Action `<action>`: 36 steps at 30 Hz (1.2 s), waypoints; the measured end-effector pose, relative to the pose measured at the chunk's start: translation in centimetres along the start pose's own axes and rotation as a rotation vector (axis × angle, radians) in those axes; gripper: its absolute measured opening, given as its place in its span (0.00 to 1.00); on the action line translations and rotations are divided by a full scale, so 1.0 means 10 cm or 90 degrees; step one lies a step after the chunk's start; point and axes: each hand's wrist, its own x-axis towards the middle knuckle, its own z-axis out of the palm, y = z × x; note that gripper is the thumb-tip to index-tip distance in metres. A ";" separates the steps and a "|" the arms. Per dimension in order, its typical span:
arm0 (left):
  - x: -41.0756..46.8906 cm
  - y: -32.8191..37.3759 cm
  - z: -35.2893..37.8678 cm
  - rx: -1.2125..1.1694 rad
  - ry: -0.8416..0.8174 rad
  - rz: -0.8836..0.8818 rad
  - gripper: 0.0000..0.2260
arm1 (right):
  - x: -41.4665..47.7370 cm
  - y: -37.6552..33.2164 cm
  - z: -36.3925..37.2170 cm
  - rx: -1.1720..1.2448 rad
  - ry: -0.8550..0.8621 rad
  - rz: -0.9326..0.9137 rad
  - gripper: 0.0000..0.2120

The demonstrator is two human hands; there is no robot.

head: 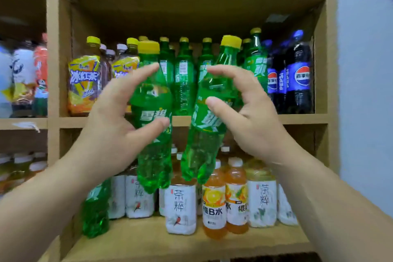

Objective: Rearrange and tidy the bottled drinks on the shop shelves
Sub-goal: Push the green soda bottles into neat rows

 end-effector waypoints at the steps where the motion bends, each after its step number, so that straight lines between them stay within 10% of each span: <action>1: 0.13 0.07 0.07 -0.019 0.010 0.005 0.35 | 0.10 0.03 -0.12 -0.013 0.012 -0.009 0.20; 21: 1.75 -0.07 1.00 -0.083 0.046 -0.144 0.32 | 1.22 0.89 -0.60 -0.151 -0.035 0.099 0.20; 36: 1.42 -0.32 1.27 -0.096 -0.077 -0.308 0.40 | 1.15 0.95 -0.43 -0.111 -0.131 0.172 0.41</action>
